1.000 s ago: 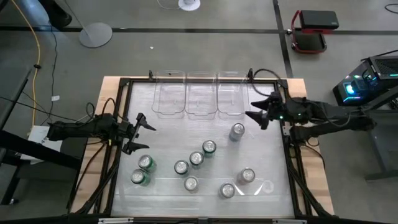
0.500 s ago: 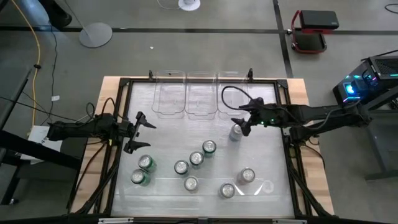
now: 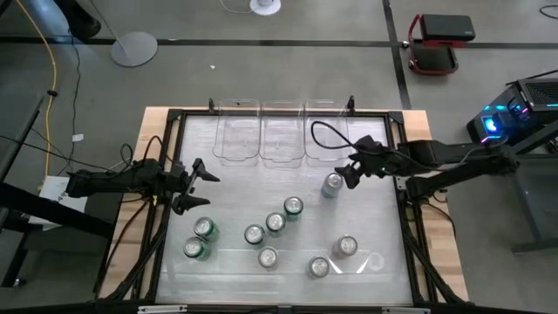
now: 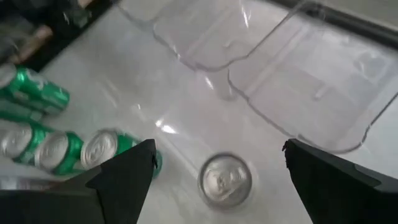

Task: Sort soda cans
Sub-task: Put the blue-white soda can into the right transparent bin

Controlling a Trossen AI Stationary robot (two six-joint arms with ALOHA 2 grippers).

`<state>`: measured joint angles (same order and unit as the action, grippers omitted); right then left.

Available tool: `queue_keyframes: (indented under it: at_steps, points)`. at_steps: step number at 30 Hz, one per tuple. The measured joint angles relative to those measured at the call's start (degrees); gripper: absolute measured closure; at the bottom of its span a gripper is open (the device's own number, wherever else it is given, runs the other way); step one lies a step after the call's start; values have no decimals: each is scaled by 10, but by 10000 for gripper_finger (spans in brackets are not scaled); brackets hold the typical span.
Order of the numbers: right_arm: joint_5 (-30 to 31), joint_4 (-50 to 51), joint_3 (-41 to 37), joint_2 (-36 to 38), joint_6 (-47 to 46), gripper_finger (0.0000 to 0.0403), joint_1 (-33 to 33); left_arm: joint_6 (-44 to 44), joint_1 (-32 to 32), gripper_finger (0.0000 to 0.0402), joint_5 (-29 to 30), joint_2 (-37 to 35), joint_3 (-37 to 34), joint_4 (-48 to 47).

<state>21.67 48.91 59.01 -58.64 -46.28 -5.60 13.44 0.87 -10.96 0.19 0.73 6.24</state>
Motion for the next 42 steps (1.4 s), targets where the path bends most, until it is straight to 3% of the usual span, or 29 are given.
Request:
queue_keyframes:
  at_steps: [7, 12, 22, 31, 42]
  points:
    - [-9, 68, 98, -115, -37, 57, -16, 33, 0, 41, 0, 0, 0, -1]
    - [-12, 69, 115, -172, 32, 57, 3, 50, 0, 41, 0, 0, 0, -13]
    - [-160, 89, 139, -252, 211, 57, 19, 49, 0, 41, 0, 0, 0, -24]
    - [-109, 120, 125, -254, 246, 57, 14, 25, 0, 41, 0, 0, 0, -26]
    - [-104, 73, 38, -254, 249, 57, 37, 29, 0, 41, 0, 0, 0, -26]
